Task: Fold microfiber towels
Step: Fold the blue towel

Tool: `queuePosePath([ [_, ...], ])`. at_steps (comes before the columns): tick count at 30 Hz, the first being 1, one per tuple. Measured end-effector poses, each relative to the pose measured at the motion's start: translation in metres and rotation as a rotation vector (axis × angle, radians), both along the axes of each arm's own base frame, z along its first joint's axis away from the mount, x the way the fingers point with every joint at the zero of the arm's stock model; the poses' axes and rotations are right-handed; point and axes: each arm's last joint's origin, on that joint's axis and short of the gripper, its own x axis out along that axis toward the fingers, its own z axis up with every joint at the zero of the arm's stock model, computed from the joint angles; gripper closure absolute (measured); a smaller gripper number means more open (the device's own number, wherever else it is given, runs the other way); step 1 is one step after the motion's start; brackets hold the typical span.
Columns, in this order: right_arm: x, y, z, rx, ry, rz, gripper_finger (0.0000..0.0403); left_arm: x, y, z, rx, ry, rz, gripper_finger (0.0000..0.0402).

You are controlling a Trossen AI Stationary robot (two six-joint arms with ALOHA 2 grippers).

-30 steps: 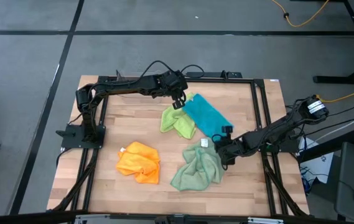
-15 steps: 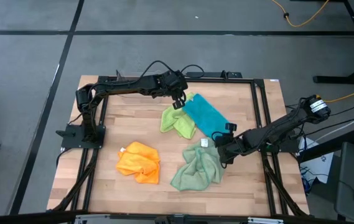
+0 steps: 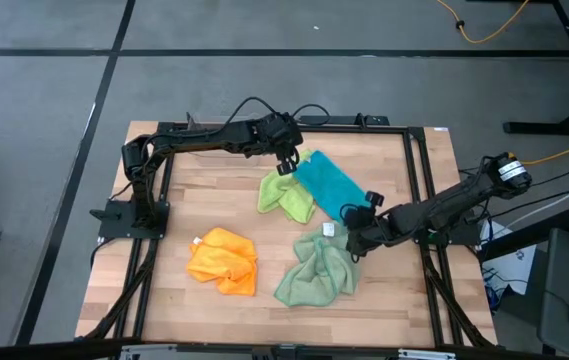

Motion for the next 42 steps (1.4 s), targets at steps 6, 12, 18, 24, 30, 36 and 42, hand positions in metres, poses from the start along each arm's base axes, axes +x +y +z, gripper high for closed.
queuePosePath([
  [6,-0.007,-0.008,-0.002,0.028,0.023,-0.150,0.0289,0.001,0.000,0.001,-0.005,-0.031,0.015,0.0317],
  [12,-0.011,-0.015,-0.003,0.031,0.037,-0.254,0.0217,0.006,-0.003,0.004,-0.067,-0.140,0.092,0.0317],
  [18,-0.011,-0.015,-0.003,0.034,0.031,-0.258,0.0179,0.007,-0.003,0.005,-0.064,-0.150,0.088,0.0317],
  [24,-0.013,-0.015,-0.003,0.104,0.000,-0.382,0.0176,0.008,-0.003,0.003,-0.065,-0.144,0.087,0.0317],
  [30,-0.022,-0.020,-0.009,0.268,-0.030,-0.730,0.0189,0.009,-0.006,0.003,-0.068,-0.147,0.084,0.0317],
  [36,-0.031,-0.023,-0.031,0.330,-0.155,-0.945,0.0196,0.012,-0.010,0.001,-0.069,-0.150,0.073,0.0317],
  [42,-0.040,-0.027,-0.048,0.320,-0.289,-1.063,0.0196,0.014,-0.012,-0.002,-0.068,-0.142,0.064,0.0317],
])
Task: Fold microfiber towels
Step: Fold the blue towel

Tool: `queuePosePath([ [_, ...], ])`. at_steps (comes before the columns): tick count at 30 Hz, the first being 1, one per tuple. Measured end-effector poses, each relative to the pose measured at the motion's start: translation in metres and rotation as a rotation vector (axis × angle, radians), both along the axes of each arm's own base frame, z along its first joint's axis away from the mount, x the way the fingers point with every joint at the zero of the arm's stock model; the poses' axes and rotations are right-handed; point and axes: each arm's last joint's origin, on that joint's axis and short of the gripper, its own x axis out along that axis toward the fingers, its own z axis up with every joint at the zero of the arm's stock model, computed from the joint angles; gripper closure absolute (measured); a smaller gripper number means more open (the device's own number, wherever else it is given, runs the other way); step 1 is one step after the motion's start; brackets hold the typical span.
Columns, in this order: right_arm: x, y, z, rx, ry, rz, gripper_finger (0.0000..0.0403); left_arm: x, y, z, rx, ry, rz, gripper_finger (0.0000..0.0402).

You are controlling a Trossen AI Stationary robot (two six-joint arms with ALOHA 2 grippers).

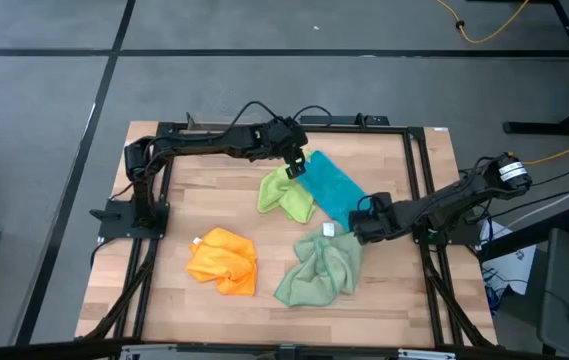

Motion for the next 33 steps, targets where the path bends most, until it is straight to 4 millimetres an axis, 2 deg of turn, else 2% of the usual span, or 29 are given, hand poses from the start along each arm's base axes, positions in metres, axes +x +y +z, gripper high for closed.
queuePosePath([
  [12,-0.008,-0.010,-0.020,-0.080,-0.155,-0.109,0.0196,0.000,0.000,-0.001,0.000,0.005,-0.001,0.0317],
  [18,-0.011,-0.011,-0.023,-0.089,-0.167,-0.133,0.0205,0.001,0.000,-0.002,0.000,0.005,-0.001,0.0317],
  [23,-0.012,-0.011,-0.023,-0.088,-0.150,-0.117,0.0260,0.001,0.000,-0.002,0.001,0.005,-0.001,0.0317],
  [29,-0.013,-0.011,-0.024,-0.108,-0.116,-0.081,0.0379,0.001,0.000,-0.002,0.001,0.005,-0.002,0.0317],
  [33,-0.009,-0.011,-0.019,-0.138,-0.092,-0.044,0.0390,0.001,0.000,-0.002,0.001,0.005,-0.001,0.0317],
])
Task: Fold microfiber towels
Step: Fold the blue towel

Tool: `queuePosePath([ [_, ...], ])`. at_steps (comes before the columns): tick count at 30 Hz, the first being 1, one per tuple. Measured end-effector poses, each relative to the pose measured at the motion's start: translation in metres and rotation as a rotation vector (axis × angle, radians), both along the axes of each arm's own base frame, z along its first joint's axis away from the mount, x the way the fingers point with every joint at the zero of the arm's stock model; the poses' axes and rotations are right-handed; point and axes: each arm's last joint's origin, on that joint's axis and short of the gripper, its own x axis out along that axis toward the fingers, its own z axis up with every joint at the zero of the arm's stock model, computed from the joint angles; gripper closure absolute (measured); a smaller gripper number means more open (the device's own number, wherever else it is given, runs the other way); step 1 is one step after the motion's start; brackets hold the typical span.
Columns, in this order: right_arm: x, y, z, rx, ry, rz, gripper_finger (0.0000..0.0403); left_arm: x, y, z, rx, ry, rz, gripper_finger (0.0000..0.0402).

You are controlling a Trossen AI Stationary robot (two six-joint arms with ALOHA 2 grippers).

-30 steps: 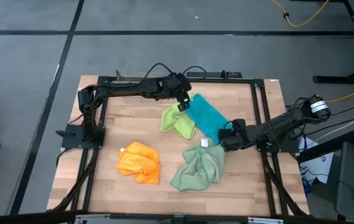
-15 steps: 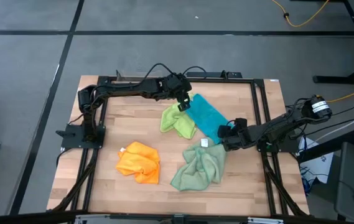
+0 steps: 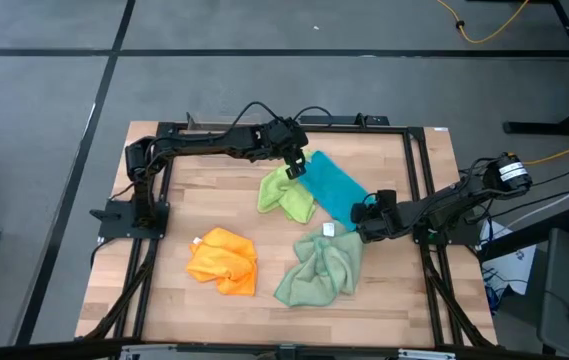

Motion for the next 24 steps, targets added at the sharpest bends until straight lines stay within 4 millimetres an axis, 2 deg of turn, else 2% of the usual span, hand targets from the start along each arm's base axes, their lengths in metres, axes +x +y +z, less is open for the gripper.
queuePosePath([
  [6,0.002,0.000,0.021,-0.063,0.150,0.019,0.0396,0.000,0.000,0.000,0.000,0.000,0.000,0.0317],
  [12,-0.005,-0.004,0.038,-0.135,0.302,-0.004,0.0399,0.000,0.000,0.000,0.000,0.000,0.000,0.0317],
  [24,-0.007,-0.046,0.040,-0.191,0.451,-0.082,0.0401,0.000,0.000,0.000,-0.001,0.000,0.001,0.0317],
])
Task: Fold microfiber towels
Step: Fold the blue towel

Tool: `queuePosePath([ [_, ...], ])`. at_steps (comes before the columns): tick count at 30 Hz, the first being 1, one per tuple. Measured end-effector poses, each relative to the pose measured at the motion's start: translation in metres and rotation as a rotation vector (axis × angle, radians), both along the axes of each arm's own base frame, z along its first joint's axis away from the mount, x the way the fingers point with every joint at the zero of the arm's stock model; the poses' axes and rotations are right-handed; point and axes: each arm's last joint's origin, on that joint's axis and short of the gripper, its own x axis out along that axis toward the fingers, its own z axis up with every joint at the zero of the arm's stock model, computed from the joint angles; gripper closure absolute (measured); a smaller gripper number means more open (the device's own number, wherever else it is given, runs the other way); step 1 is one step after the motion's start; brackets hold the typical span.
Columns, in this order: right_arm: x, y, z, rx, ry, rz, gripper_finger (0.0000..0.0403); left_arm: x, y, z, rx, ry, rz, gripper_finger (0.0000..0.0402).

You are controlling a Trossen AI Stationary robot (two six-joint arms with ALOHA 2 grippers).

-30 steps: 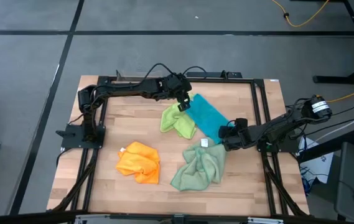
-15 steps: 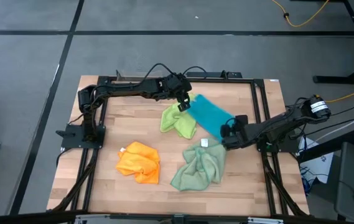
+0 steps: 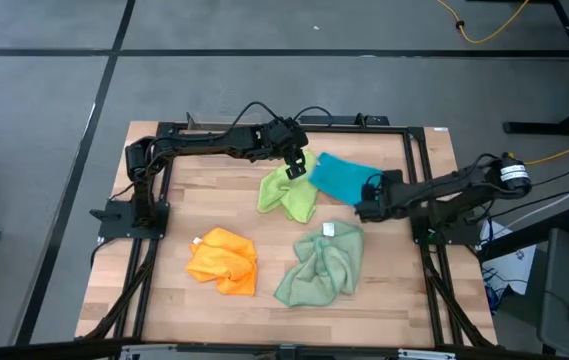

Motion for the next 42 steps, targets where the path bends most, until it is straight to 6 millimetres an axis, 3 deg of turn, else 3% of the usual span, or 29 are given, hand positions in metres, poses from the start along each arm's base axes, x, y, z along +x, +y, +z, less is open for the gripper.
queuePosePath([
  [5,0.001,-0.019,0.002,0.025,0.063,-0.018,0.0401,0.000,0.000,0.000,0.000,0.000,0.000,0.0317],
  [13,0.032,-0.052,0.031,0.007,0.066,0.110,0.0401,0.001,-0.002,0.000,-0.004,-0.001,-0.001,0.0317],
  [21,0.060,-0.082,0.043,0.069,-0.116,0.305,0.0401,-0.003,-0.004,-0.004,0.030,0.086,-0.045,0.0317],
  [28,0.072,-0.094,0.048,0.061,-0.231,0.431,0.0401,-0.006,-0.003,-0.005,0.059,0.133,-0.009,0.0317],
  [35,0.084,-0.102,0.034,0.074,-0.261,0.448,0.0400,-0.006,-0.003,-0.005,0.065,0.137,-0.003,0.0317],
  [42,0.103,-0.109,0.017,0.066,-0.283,0.535,0.0336,-0.007,-0.003,-0.006,0.060,0.156,-0.004,0.0317],
])
